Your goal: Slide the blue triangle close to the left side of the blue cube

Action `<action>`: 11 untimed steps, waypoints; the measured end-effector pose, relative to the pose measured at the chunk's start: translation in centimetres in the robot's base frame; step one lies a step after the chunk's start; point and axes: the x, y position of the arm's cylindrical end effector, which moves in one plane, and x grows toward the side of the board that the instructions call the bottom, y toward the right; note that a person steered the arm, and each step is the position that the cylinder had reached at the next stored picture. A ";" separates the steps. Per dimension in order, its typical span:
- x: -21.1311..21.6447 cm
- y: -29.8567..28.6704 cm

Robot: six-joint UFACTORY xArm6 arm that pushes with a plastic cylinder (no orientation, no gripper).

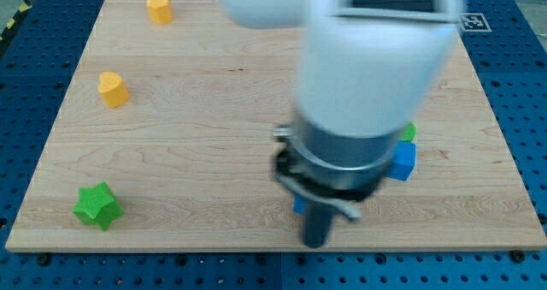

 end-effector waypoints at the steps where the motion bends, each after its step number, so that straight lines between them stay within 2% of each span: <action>1: 0.0 -3.3; 7: -3.4 4.8; 11: -6.9 5.5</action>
